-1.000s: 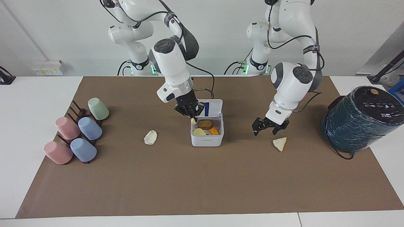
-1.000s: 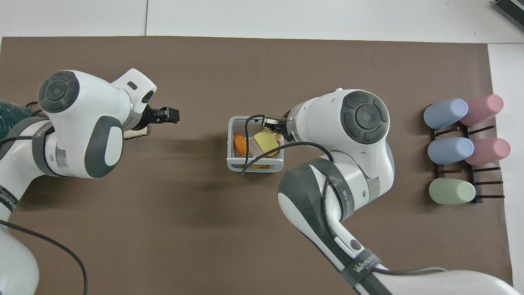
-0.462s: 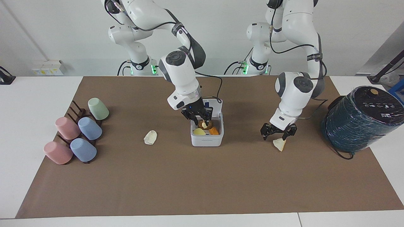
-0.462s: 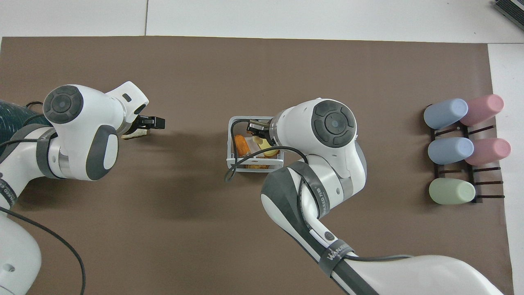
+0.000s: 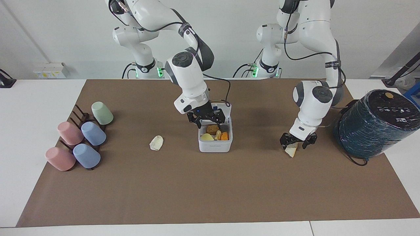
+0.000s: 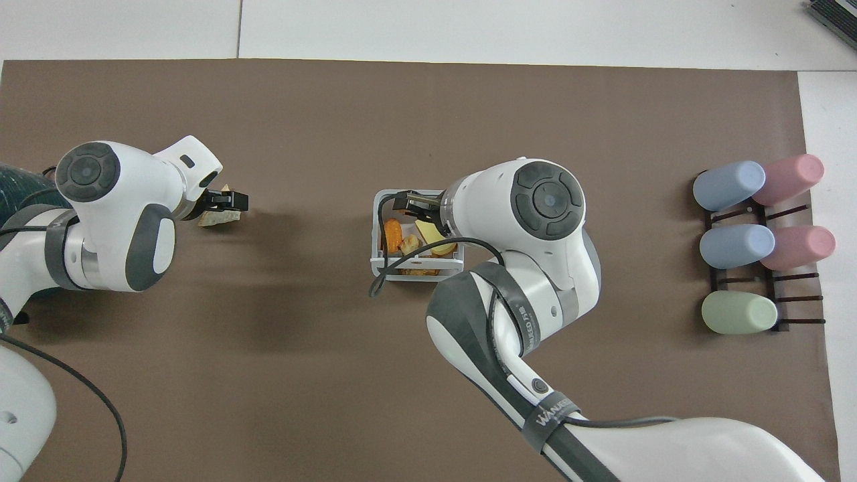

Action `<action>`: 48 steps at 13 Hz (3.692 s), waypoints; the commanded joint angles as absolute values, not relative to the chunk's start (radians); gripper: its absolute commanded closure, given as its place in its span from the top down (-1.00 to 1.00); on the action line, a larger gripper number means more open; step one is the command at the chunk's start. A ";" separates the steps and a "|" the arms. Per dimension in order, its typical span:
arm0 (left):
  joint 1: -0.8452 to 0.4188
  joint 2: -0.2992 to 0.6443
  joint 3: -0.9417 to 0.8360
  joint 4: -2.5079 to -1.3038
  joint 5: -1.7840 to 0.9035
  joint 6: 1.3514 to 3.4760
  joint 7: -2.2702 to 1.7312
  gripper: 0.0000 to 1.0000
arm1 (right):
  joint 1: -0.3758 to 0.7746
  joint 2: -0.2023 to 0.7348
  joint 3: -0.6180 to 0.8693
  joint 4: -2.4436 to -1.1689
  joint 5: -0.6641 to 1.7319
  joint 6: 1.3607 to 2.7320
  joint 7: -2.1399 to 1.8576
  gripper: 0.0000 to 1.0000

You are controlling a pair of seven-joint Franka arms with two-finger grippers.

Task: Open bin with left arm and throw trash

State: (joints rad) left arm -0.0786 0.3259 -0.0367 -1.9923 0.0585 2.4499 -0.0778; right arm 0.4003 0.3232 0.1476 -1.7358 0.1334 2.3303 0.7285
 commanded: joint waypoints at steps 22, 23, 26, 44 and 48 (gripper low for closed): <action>-0.245 0.374 -0.049 -1.588 0.063 1.993 -0.389 -0.72 | 0.054 0.215 0.133 -2.121 -0.017 2.427 0.482 0.94; -0.282 0.368 -0.051 -1.582 0.061 1.970 -0.455 -0.71 | 0.052 0.219 0.133 -2.129 -0.015 2.454 0.482 0.81; -0.395 0.354 -0.051 -1.582 0.000 1.950 -0.631 -0.71 | 0.055 0.238 0.133 -2.132 -0.014 2.484 0.492 -0.59; -0.603 0.351 -0.057 -1.612 -0.086 2.131 -0.877 1.00 | 0.072 0.031 0.147 -1.867 -0.012 2.022 0.428 -1.00; -0.523 0.356 -0.049 -1.531 -0.075 2.021 -0.859 1.00 | 0.075 0.066 0.167 -1.729 0.130 1.992 0.436 -1.00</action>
State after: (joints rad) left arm -0.5757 0.3567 -0.0492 -1.5825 -0.0717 2.1004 -0.8718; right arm 0.0776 0.0280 0.1633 -1.7793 0.0549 1.9903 0.4447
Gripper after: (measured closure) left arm 0.000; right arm 0.982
